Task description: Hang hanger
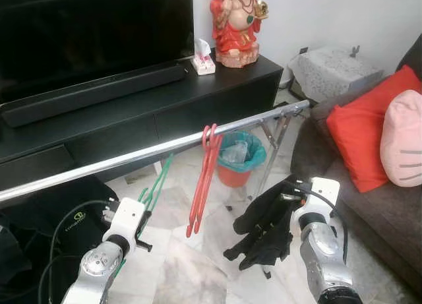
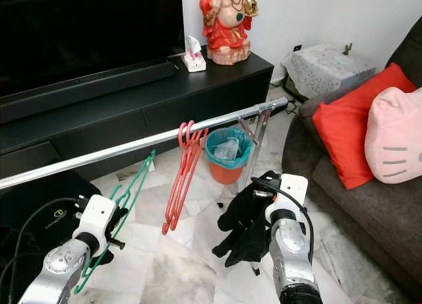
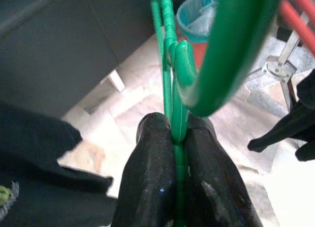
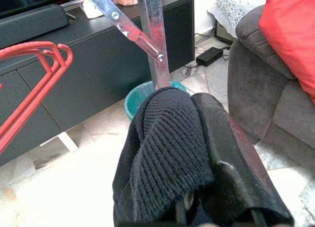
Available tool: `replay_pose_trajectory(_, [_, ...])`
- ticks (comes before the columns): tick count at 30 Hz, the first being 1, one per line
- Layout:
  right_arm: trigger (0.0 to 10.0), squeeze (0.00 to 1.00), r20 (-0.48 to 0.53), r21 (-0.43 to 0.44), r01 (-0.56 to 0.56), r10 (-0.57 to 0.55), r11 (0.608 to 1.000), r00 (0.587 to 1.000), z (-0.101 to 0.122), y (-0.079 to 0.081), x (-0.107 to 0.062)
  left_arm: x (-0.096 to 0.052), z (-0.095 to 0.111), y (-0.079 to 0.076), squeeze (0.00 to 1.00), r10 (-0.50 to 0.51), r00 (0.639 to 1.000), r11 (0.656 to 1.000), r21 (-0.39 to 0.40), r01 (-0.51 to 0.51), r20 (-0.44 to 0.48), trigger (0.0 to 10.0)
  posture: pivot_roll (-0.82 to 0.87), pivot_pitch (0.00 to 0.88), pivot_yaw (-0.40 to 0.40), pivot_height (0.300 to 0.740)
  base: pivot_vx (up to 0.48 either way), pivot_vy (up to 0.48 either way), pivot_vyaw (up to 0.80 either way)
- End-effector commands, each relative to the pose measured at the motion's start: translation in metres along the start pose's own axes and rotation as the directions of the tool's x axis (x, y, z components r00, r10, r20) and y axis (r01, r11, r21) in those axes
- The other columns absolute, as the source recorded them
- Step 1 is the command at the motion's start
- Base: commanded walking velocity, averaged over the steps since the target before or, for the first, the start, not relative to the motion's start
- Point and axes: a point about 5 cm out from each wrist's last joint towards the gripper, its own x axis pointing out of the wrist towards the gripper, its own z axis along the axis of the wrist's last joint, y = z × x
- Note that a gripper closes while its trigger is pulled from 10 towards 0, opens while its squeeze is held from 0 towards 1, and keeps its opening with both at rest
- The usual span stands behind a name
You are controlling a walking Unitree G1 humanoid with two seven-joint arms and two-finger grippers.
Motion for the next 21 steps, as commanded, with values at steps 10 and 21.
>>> replay_pose_trajectory(10, [10.0, 0.00, 0.023, -0.008, -0.008, 0.009, 1.000, 1.000, 0.010, 0.001, 0.006, 0.007, 0.007, -0.007, 0.00, 0.032, 0.997, 0.997, -0.065, -0.028, 0.071, 10.0, 0.02, 0.000, -0.017, 0.740, -0.083, 0.000, 0.00])
replay_pose_trajectory(21, [10.0, 0.00, 0.031, -0.016, -0.012, 0.012, 1.000, 0.999, 0.014, -0.001, 0.007, 0.010, 0.012, -0.008, 0.00, 0.035, 0.995, 0.997, -0.077, -0.028, 0.092, 10.0, 0.01, 0.000, -0.011, 0.740, -0.272, 0.000, 0.00])
